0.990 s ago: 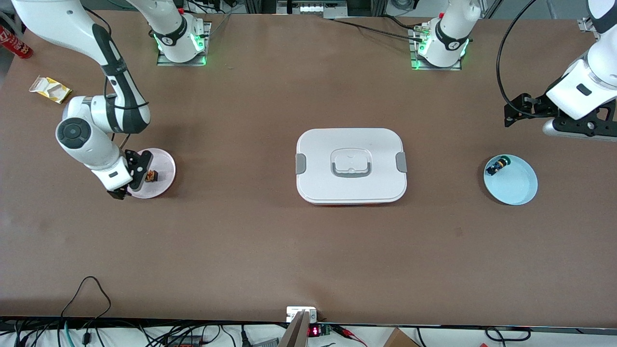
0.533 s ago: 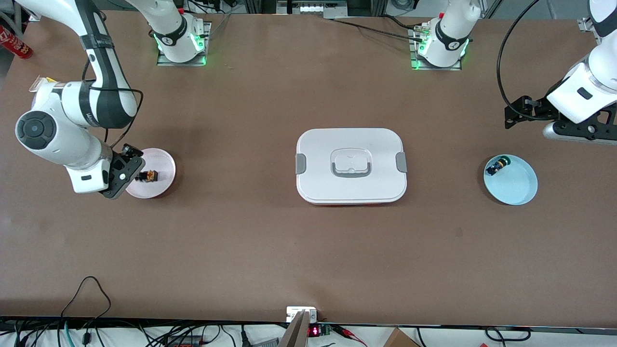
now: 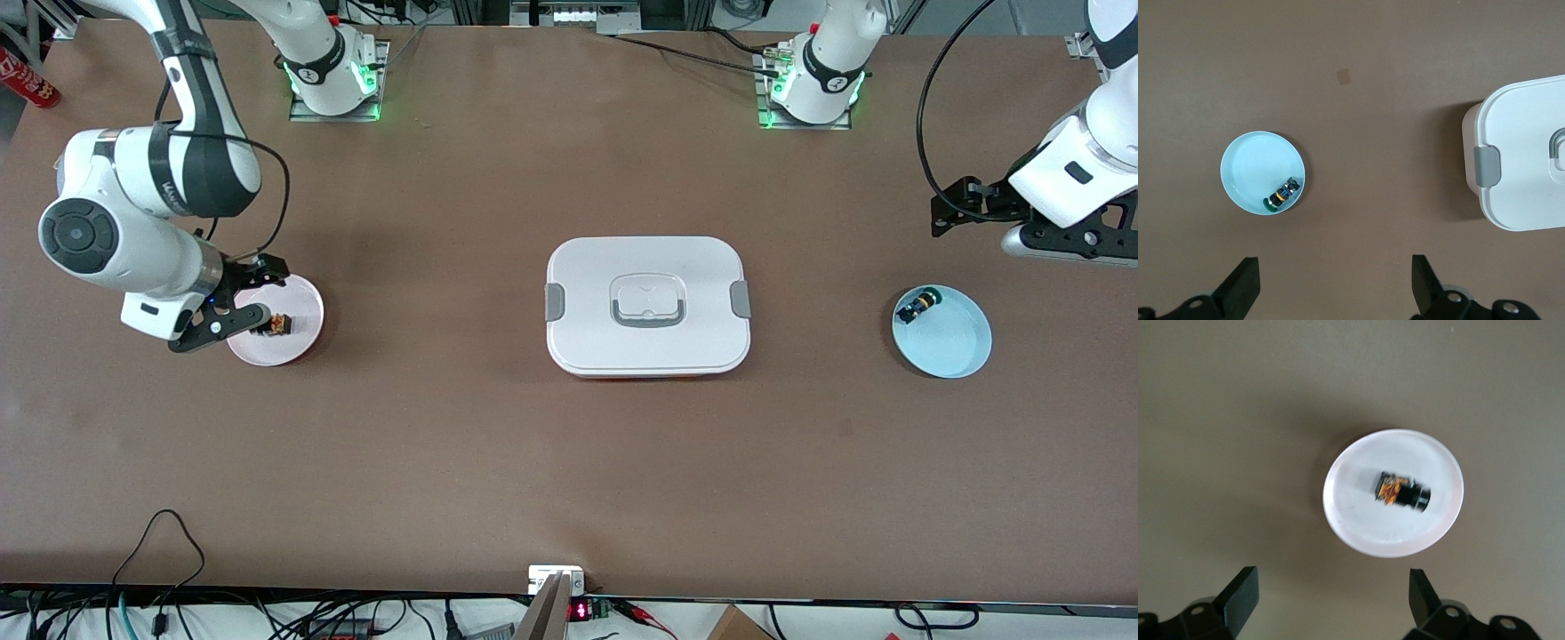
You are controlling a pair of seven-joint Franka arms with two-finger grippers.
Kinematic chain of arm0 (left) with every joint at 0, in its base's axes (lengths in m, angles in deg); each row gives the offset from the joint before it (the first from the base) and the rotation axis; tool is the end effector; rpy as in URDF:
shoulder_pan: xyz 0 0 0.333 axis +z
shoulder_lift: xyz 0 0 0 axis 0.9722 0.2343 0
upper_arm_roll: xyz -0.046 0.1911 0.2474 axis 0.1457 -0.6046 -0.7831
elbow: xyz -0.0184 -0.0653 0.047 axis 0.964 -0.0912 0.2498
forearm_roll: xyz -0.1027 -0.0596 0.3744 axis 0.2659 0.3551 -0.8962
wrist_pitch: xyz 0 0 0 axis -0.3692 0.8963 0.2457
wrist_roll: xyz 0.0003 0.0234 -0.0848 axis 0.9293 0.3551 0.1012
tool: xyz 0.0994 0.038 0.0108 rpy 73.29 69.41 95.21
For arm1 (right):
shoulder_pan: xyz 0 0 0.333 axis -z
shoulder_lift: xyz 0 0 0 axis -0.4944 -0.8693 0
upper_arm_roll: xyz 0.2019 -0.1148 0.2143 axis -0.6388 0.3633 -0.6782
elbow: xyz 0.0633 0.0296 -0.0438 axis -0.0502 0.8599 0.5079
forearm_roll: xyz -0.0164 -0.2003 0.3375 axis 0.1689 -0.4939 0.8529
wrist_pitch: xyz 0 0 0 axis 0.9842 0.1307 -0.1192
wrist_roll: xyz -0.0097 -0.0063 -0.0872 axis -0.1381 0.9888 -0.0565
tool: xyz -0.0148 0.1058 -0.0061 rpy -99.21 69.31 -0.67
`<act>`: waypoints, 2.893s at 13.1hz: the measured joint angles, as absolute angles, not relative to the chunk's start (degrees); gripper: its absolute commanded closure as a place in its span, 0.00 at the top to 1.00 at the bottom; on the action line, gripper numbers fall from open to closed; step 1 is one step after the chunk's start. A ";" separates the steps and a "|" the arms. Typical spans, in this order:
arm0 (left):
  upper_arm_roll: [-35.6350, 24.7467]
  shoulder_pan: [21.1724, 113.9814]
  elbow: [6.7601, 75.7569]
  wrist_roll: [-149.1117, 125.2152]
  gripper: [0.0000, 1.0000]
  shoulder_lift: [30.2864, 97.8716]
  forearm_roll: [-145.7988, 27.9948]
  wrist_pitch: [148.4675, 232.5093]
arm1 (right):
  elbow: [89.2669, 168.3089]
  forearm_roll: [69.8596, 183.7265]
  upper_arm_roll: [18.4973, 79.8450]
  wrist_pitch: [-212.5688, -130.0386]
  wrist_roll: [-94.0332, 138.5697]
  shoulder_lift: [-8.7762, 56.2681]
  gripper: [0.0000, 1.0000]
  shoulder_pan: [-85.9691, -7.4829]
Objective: Transfer orange switch to right arm and place
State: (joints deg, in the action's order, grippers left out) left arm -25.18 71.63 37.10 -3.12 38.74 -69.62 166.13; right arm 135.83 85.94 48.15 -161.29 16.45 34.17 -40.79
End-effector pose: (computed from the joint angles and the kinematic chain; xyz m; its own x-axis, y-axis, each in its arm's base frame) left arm 0.5556 -0.0292 0.5813 0.9934 -0.1004 -0.0556 -0.1020 -0.9944 -0.0279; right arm 0.5849 0.0657 0.3844 0.9175 0.3130 -0.2455 0.3303 -0.9433 0.0317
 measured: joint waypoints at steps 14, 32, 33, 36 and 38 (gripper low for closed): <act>-25.09 71.65 37.04 -3.12 1.00 38.82 -71.07 165.99 | 117.17 88.86 48.83 -142.88 26.98 40.12 1.00 -36.26; -25.08 71.65 37.00 -3.12 1.00 38.82 -71.20 165.95 | 129.33 88.87 47.70 -146.70 27.29 52.09 1.00 -36.07; -25.08 71.65 37.00 -3.12 1.00 38.82 -71.20 165.94 | 128.66 88.87 47.50 -146.70 27.30 52.07 1.00 -36.12; -25.08 71.65 37.00 -3.12 1.00 38.82 -71.20 165.94 | 127.12 88.87 47.50 -146.64 27.20 51.73 1.00 -36.17; -25.08 71.65 37.00 -3.12 1.00 38.82 -71.20 165.94 | 127.03 88.87 47.40 -146.65 27.18 50.50 1.00 -36.86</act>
